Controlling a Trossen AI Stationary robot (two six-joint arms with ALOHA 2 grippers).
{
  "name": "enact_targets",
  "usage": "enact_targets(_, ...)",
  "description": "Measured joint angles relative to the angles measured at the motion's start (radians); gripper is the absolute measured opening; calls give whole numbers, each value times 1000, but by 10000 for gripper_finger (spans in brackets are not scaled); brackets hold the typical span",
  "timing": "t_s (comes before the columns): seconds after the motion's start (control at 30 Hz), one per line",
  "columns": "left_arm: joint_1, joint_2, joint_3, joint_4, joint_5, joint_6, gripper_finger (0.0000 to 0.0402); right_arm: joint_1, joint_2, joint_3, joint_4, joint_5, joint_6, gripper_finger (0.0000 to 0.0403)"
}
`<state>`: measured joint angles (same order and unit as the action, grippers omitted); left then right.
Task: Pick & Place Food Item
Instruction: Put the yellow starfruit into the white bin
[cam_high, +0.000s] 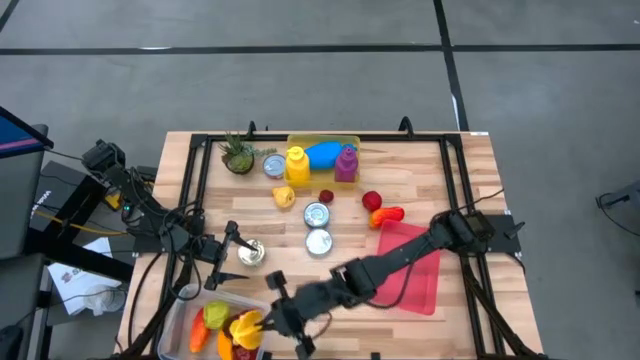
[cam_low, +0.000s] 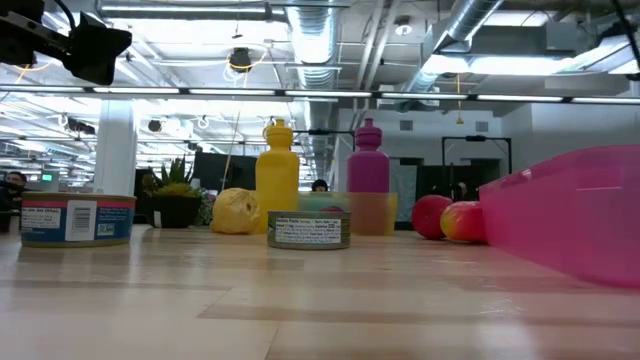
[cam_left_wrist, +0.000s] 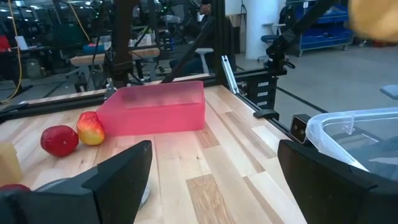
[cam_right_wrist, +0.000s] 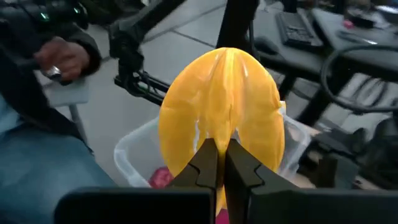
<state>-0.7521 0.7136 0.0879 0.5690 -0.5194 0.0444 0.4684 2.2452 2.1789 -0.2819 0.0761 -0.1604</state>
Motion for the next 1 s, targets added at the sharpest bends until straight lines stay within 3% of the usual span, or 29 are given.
enact_targets(0.17, 0, 0, 0, 0, -5, 0, 342, -64, 2, -107, 114, -123, 50, 0)
enact_targets(0.4, 0, 0, 0, -4, -5, 1, 342, -92, 2, -189, 166, -180, 74, 0)
enact_targets(0.83, 0, 0, 0, -4, -9, 3, 342, -92, 2, -219, 156, -190, 93, 3)
enact_targets(1.0, 0, 0, 0, -7, -13, 3, 342, -88, 2, -219, 155, -190, 86, 46)
